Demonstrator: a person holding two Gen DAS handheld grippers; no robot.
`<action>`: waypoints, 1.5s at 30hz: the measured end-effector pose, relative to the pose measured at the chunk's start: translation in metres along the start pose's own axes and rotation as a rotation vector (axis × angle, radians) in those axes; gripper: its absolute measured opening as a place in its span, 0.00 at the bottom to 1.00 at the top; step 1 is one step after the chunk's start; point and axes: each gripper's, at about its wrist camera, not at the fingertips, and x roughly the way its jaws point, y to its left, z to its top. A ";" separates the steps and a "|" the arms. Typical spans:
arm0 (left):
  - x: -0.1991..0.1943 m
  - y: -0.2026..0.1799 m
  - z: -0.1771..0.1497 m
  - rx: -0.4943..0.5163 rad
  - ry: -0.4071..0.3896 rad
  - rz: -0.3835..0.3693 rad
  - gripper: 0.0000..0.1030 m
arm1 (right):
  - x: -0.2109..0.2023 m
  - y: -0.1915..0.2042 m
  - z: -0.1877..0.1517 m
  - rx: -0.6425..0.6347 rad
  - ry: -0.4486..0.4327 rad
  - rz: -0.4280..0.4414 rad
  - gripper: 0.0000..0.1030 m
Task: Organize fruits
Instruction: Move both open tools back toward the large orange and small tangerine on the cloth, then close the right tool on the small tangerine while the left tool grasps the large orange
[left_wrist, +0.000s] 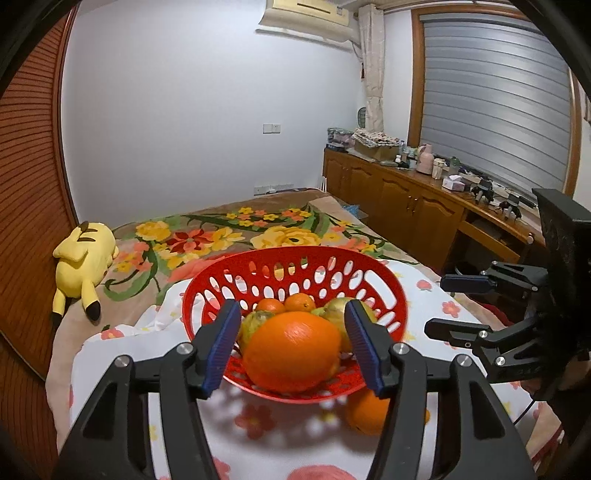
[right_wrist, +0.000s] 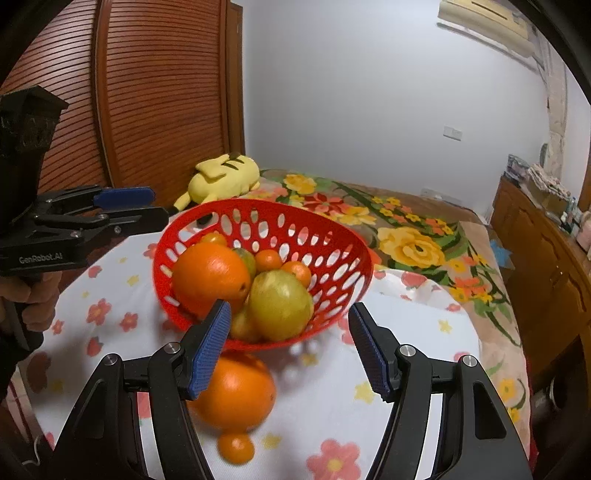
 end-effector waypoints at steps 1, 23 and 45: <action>-0.004 -0.002 -0.002 0.002 -0.004 0.000 0.58 | -0.003 0.001 -0.003 0.006 -0.002 0.000 0.66; -0.034 -0.020 -0.057 -0.027 0.011 -0.024 0.69 | -0.011 0.015 -0.075 0.121 0.064 0.026 0.66; -0.001 -0.023 -0.095 -0.069 0.109 -0.044 0.69 | 0.036 0.029 -0.107 0.126 0.213 0.076 0.48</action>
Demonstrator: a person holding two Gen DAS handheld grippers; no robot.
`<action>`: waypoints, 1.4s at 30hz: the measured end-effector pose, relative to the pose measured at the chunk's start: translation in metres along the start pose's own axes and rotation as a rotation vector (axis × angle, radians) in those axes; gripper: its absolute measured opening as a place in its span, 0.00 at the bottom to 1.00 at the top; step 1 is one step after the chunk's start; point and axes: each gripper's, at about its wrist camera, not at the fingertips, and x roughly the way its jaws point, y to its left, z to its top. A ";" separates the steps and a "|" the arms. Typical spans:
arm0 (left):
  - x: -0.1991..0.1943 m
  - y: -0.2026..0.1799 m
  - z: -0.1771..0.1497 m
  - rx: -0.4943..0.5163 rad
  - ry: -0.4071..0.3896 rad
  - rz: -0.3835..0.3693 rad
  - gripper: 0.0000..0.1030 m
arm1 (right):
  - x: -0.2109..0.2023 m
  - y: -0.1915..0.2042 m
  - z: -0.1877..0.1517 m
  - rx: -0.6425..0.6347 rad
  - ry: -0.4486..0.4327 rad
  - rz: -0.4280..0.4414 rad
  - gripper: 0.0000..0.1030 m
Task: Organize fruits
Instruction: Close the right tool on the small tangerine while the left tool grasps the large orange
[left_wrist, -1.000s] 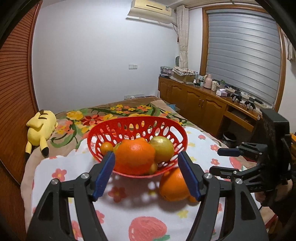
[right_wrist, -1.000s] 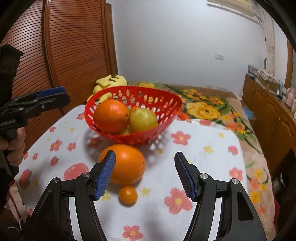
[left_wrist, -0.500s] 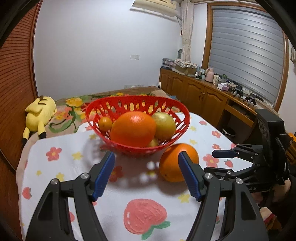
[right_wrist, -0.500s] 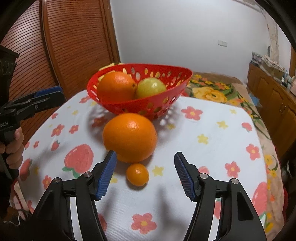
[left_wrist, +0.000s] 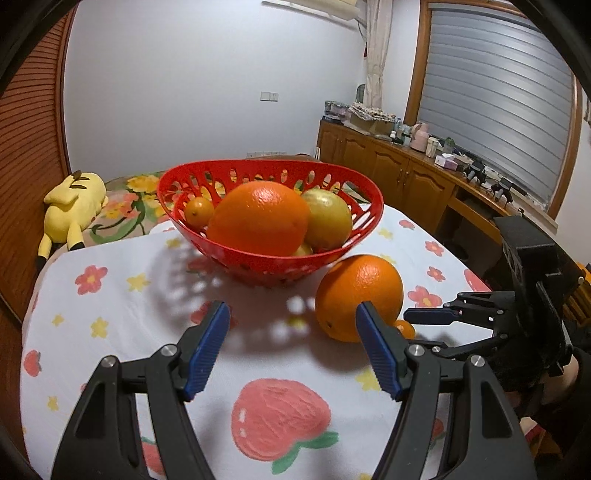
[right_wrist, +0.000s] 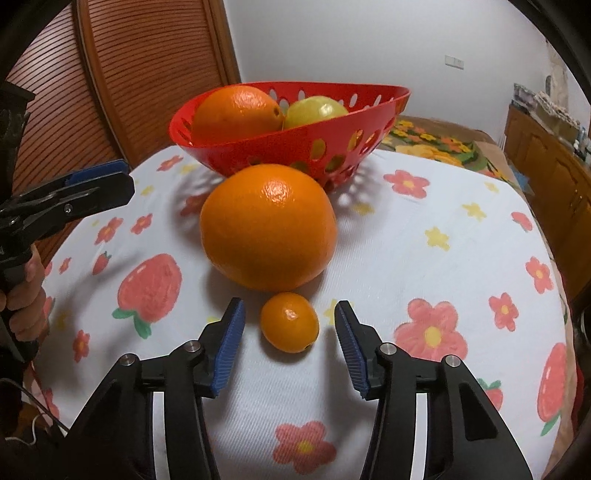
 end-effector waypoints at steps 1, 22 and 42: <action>0.002 -0.002 0.000 0.002 0.005 -0.002 0.69 | 0.001 -0.001 0.000 0.001 0.004 -0.001 0.47; 0.038 -0.047 0.014 0.045 0.075 -0.069 0.69 | -0.045 -0.032 -0.021 0.065 -0.083 0.000 0.31; 0.076 -0.066 0.018 0.075 0.153 -0.036 0.78 | -0.057 -0.053 -0.057 0.111 -0.090 -0.008 0.31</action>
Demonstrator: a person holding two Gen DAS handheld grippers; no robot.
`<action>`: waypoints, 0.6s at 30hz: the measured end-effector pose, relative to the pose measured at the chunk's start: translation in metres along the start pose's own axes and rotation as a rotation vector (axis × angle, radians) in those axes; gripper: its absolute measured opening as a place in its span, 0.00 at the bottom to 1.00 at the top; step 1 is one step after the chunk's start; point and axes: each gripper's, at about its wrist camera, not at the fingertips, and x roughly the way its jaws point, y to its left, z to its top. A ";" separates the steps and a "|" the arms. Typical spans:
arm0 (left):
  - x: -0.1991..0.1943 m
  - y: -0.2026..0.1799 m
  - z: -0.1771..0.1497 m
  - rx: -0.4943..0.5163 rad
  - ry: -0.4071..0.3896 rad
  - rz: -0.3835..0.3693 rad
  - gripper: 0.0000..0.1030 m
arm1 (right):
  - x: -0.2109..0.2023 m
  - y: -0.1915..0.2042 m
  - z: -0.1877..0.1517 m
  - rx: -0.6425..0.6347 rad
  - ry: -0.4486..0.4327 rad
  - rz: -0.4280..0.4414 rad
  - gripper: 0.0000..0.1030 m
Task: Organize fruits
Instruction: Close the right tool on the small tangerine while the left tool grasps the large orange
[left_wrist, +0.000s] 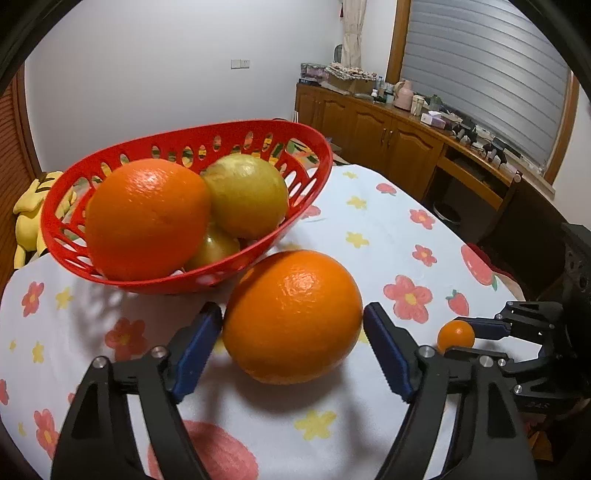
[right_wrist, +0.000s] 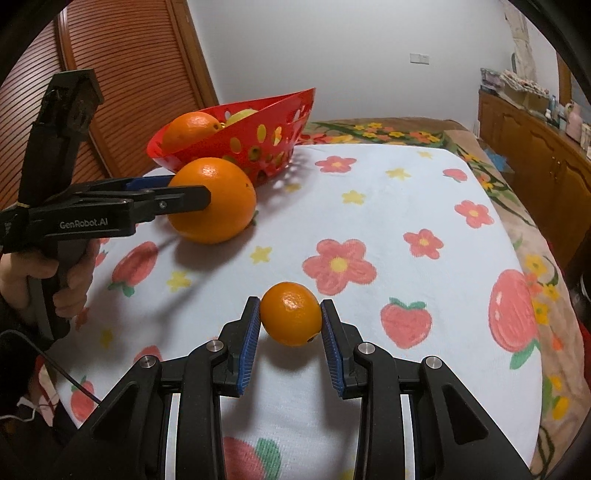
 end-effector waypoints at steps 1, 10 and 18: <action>0.003 -0.002 0.001 0.001 0.003 0.002 0.79 | 0.000 0.000 0.000 0.001 0.001 0.002 0.31; 0.022 -0.005 0.003 0.013 0.036 0.030 0.83 | 0.001 0.001 -0.002 -0.006 -0.001 0.003 0.31; 0.032 -0.005 0.001 0.012 0.058 0.029 0.83 | 0.001 0.002 -0.003 -0.009 -0.004 0.000 0.31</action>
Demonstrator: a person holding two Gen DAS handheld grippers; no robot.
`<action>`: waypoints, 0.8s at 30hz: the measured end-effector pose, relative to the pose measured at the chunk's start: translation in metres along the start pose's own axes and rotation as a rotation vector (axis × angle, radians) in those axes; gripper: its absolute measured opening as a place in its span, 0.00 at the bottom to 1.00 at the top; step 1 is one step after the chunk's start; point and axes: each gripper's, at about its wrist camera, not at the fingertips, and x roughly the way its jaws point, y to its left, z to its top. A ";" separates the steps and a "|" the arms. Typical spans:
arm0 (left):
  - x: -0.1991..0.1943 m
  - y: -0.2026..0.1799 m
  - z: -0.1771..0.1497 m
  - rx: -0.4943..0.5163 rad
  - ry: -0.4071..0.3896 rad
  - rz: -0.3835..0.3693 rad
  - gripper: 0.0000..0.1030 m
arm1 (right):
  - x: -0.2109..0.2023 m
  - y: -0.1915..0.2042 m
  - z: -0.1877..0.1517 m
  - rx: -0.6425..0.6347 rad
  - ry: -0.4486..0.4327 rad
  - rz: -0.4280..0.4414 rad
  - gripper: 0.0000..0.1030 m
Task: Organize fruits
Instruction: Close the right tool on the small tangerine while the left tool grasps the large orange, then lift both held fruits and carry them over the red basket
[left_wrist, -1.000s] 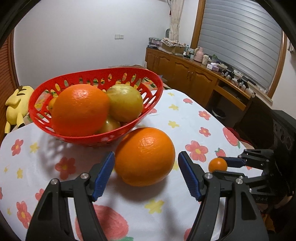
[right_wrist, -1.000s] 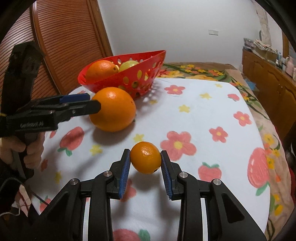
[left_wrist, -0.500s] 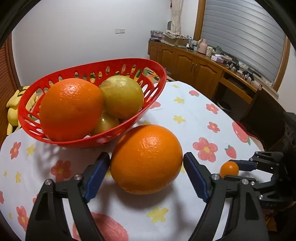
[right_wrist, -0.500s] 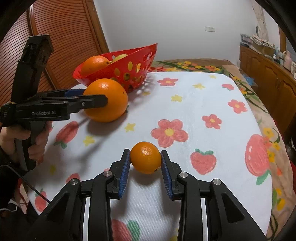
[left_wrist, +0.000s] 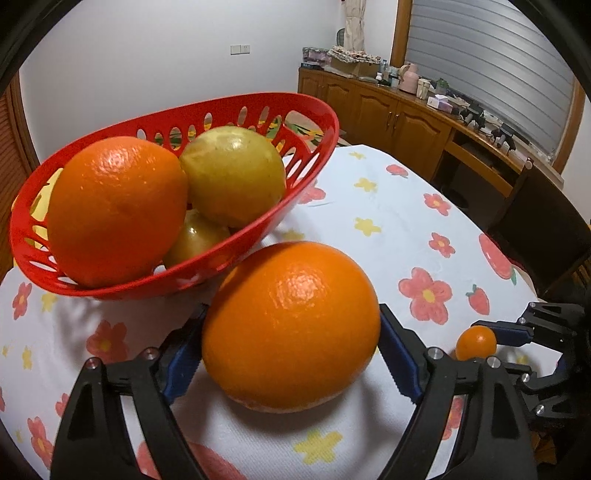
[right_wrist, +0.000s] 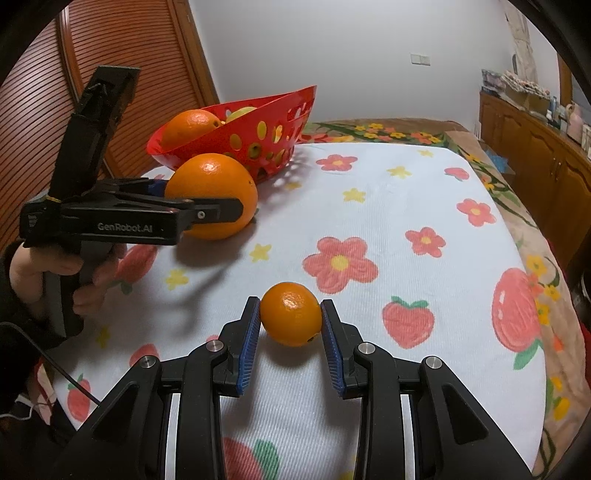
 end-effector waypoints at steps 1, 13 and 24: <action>0.000 0.000 -0.001 0.003 -0.002 0.002 0.83 | 0.000 0.000 0.000 -0.001 0.001 0.000 0.31; -0.015 0.005 -0.014 -0.001 -0.025 -0.007 0.81 | 0.002 0.000 0.000 -0.001 -0.001 0.000 0.31; -0.052 0.013 -0.035 -0.034 -0.078 -0.017 0.81 | 0.002 -0.001 -0.001 0.004 -0.008 -0.001 0.31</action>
